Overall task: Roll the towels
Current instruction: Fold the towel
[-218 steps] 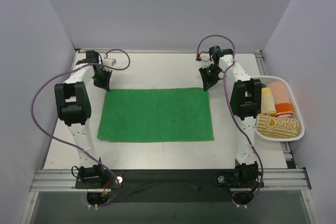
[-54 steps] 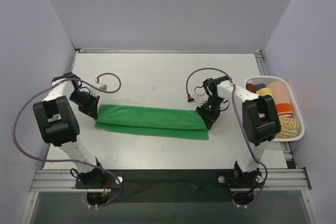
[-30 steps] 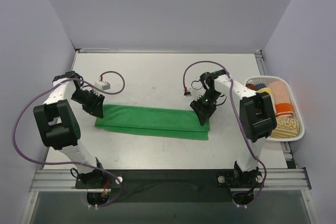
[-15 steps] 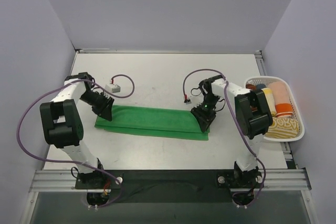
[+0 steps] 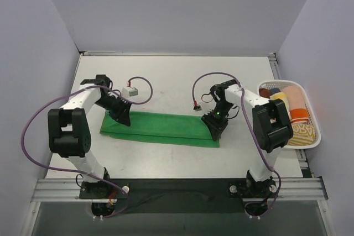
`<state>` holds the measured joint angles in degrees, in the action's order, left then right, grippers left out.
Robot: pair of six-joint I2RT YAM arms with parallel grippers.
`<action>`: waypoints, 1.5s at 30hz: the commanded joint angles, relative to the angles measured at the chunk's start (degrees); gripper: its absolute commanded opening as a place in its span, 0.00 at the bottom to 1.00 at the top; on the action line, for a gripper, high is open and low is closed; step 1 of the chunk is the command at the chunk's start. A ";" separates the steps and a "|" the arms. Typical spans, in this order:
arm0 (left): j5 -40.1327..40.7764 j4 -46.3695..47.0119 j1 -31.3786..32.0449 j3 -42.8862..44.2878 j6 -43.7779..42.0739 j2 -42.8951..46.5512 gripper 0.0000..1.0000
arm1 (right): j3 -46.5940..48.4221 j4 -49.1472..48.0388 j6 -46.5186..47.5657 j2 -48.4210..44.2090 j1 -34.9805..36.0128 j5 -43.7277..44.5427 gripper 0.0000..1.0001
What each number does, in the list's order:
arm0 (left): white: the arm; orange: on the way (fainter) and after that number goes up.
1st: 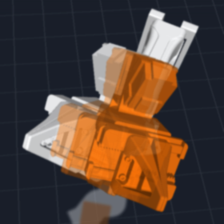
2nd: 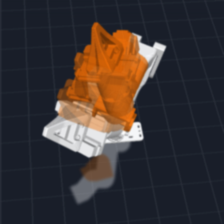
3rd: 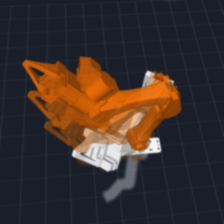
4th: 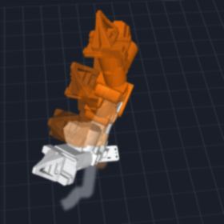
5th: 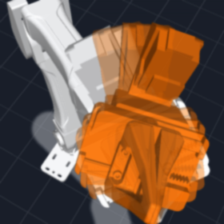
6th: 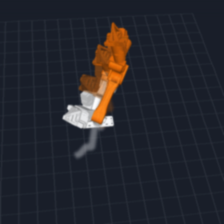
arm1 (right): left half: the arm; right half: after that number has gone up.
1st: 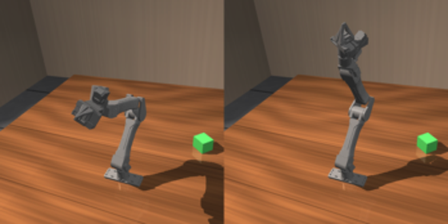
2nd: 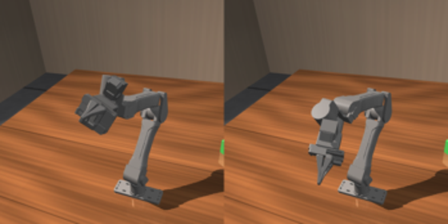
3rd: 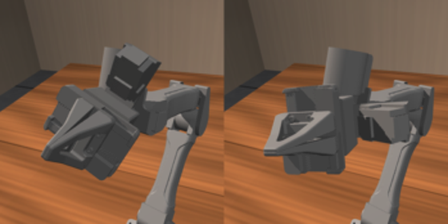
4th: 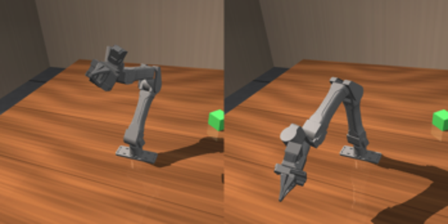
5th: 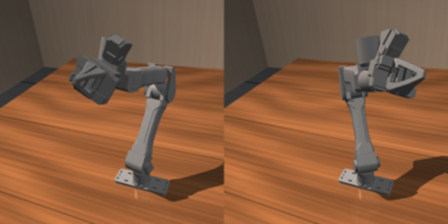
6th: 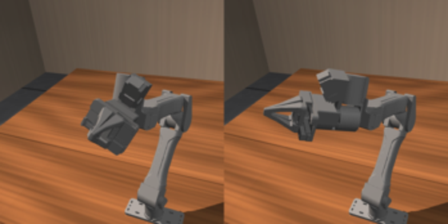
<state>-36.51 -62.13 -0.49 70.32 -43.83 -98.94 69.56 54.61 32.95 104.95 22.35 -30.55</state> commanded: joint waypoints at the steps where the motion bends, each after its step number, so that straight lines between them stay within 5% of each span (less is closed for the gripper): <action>1: -3.39 7.71 5.48 -1.41 5.41 2.08 0.37 | 4.96 0.51 -5.25 -1.68 -2.48 -2.76 0.19; 6: 1.87 17.72 13.66 -3.17 13.42 1.82 0.32 | 6.91 -4.86 -12.99 1.75 -2.57 0.30 0.13; 18: 19.98 30.21 29.92 -7.48 16.41 1.73 0.29 | 4.53 -11.28 -20.38 7.38 -0.90 8.31 0.00; 35: 15.42 24.87 34.24 -18.02 6.05 8.05 0.27 | 4.09 -10.31 -20.56 8.78 -0.82 10.06 0.01; 45: 13.75 23.55 33.89 -19.79 6.91 16.14 0.31 | 2.25 -8.47 -16.87 6.07 -0.73 6.99 0.04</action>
<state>-20.43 -37.67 33.61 49.84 -37.19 -85.27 73.84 41.85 13.34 112.95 21.15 -23.66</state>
